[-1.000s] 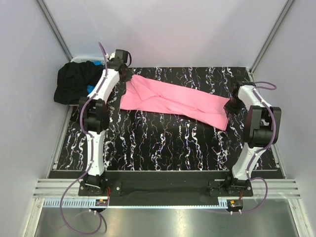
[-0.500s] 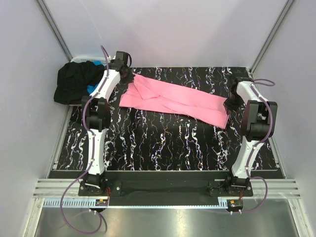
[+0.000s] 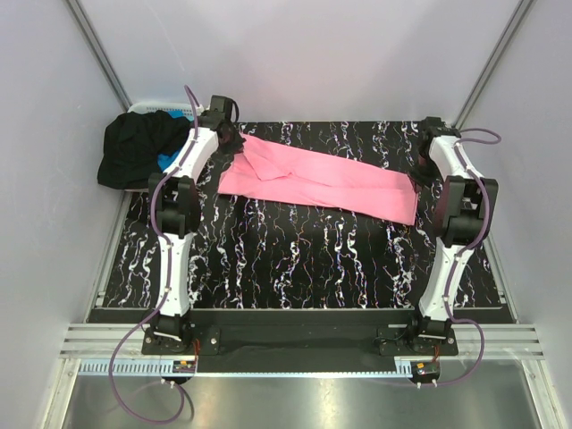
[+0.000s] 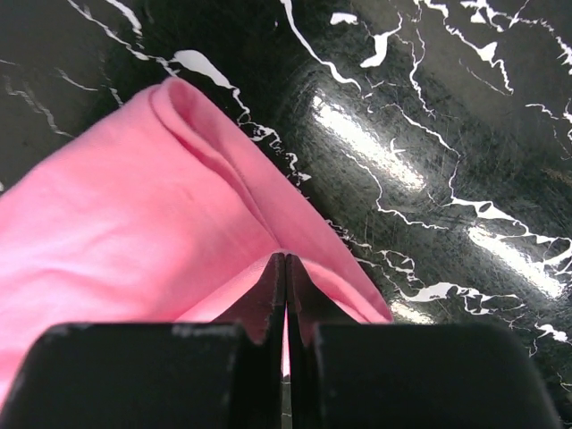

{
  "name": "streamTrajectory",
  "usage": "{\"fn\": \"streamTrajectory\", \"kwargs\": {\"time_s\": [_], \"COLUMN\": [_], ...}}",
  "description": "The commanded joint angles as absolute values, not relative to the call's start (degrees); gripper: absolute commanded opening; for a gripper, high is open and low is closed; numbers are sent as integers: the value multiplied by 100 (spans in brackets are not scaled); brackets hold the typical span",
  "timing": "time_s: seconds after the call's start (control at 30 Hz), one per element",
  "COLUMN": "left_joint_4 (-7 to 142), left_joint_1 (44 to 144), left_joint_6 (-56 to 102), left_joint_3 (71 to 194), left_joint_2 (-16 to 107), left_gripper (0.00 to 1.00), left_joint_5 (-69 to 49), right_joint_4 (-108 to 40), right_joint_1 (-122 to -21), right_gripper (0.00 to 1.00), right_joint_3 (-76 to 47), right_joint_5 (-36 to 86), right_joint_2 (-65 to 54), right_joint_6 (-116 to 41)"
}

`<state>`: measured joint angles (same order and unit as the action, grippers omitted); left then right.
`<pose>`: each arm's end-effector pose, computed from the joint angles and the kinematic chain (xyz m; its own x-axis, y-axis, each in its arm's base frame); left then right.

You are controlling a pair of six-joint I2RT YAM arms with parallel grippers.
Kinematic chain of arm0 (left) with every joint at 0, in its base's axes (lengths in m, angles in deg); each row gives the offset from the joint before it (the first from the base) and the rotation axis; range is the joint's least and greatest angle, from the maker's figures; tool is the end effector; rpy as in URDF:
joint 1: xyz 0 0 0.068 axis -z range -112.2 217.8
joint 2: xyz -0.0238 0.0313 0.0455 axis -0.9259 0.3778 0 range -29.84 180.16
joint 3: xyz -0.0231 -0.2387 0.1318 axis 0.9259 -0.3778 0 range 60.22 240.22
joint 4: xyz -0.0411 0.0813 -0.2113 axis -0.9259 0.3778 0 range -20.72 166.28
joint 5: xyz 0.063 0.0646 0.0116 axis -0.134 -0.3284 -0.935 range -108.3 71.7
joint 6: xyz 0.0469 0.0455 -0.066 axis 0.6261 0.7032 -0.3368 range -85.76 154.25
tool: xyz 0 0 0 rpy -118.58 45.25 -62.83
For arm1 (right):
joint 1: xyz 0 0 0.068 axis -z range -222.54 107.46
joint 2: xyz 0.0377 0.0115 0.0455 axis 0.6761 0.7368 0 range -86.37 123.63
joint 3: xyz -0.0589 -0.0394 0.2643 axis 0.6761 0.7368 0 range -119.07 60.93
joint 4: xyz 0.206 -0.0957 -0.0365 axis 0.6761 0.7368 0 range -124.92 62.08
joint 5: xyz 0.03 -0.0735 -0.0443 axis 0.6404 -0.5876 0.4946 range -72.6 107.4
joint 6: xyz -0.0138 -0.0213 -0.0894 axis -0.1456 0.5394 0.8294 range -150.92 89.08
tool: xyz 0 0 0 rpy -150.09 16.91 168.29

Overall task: Fold and stack the t-shirts
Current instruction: Fold the tshirt

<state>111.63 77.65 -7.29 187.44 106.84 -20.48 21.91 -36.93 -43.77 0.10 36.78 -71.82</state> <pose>0.5211 -0.0873 0.1958 -0.6776 -0.5549 -0.4826 -0.4029 0.8291 -0.3876 0.4187 -0.0661 0.1765 -0.6171 0.6888 -0.3805 0.7576 0.6507 -0.0510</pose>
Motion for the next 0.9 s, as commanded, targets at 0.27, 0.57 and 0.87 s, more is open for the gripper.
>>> {"fn": "streamTrajectory", "kwargs": {"time_s": [0.27,0.57,0.87], "left_joint_4": [10884,10550,10558], "left_joint_1": [7747,7756,7817], "left_joint_6": [-548,-416,-610], "left_joint_3": [18889,18512,17090], "left_joint_2": [10498,10244,9401], "left_gripper": [31,99,99], "left_joint_5": [-1865,-1769,-1637], "right_joint_4": [2229,1879,1711], "right_joint_1": [-3665,-3665,-4209], "right_gripper": [47,42,40], "right_joint_3": [-4524,-4463,-4375], "right_joint_5": [184,789,1458], "right_joint_2": [3528,3229,3246], "right_joint_6": [-7170,-7021,-6634]}}
